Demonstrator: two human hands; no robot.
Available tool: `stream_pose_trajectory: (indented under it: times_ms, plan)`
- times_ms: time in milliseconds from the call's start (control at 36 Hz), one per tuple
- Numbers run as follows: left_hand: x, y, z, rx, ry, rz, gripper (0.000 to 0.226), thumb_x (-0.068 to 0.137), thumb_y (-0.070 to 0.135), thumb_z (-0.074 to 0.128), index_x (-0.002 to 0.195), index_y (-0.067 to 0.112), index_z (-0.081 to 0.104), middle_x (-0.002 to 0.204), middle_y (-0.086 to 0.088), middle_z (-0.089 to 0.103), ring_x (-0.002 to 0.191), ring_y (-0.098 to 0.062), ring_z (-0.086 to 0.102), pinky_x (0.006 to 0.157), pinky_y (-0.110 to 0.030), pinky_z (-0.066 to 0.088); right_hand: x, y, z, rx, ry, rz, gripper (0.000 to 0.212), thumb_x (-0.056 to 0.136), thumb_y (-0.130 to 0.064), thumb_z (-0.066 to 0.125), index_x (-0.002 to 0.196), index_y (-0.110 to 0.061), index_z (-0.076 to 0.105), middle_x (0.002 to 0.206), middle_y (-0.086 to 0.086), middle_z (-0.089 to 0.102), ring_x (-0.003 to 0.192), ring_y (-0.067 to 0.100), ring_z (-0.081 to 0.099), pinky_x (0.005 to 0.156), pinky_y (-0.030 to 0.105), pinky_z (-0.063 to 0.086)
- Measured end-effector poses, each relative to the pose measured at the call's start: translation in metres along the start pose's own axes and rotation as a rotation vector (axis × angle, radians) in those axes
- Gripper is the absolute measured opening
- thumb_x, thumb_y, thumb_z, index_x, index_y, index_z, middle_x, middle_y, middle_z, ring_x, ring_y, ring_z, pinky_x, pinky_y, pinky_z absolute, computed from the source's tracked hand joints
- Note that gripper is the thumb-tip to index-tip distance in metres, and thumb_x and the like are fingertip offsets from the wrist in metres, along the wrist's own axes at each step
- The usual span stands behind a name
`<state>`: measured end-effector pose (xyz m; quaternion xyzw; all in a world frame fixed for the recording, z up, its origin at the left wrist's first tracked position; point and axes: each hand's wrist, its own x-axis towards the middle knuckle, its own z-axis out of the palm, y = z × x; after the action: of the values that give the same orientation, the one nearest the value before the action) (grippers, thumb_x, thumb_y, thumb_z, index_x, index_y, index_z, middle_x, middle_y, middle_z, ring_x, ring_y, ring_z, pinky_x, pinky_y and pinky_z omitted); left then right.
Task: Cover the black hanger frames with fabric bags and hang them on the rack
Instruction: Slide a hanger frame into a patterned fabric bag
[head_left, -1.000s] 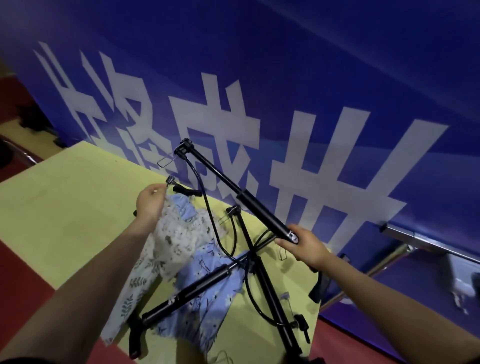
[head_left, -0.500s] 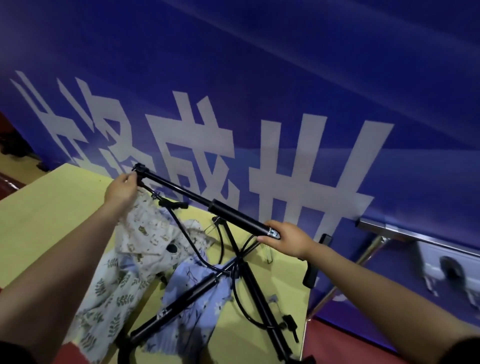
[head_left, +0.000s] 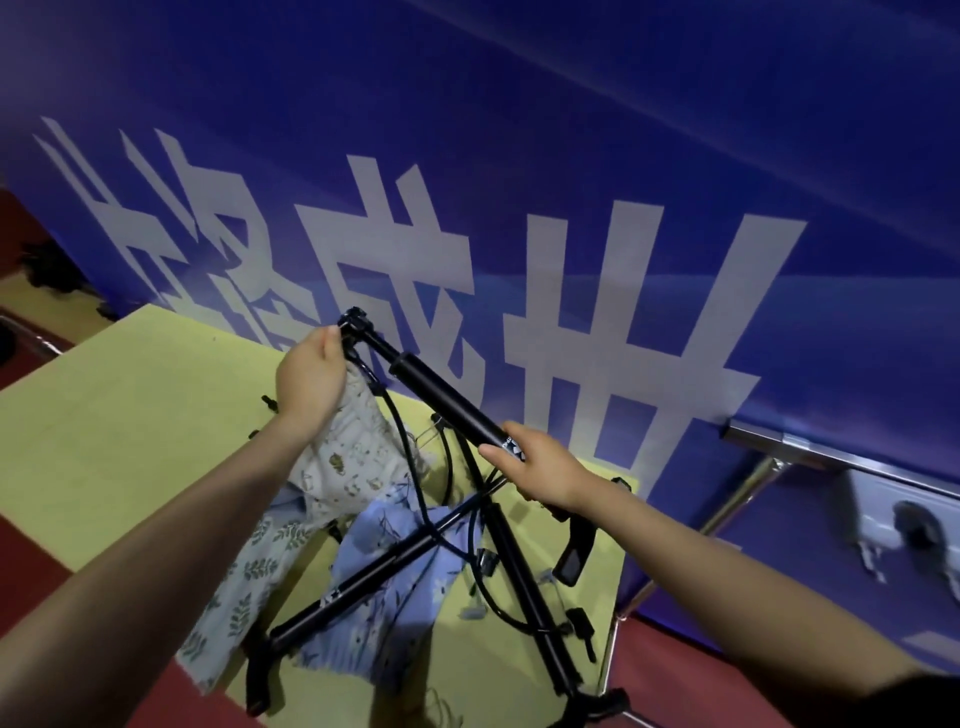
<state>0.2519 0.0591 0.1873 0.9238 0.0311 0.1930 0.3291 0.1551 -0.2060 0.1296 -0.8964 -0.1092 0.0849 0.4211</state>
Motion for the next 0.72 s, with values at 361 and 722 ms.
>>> stream_pose_trajectory:
  times_ms: [361,722]
  plan:
    - [-0.020,0.029,0.000,-0.155,-0.039,-0.005,0.036,0.105,0.031,0.030,0.092,0.010,0.056,0.076,-0.005,0.054,0.070,-0.020,0.049,0.063,-0.036,0.036,0.019,-0.021,0.013,0.261,0.005,-0.010,0.023,0.097,-0.045,0.049,0.108,-0.025,0.053,0.061,-0.008,0.052,0.044,0.004,0.051,0.050,0.026,0.042]
    - [-0.044,0.005,-0.009,-0.627,0.089,-0.272,0.043,0.105,0.038,0.031,0.146,0.025,0.033,0.145,-0.017,0.042,0.131,-0.034,0.043,0.099,-0.041,0.040,0.044,-0.048,-0.007,0.540,-0.155,0.006,0.032,0.103,-0.041,0.036,0.105,-0.010,0.042,0.071,0.005,0.054,0.045,0.017,0.047,0.045,0.026,0.041]
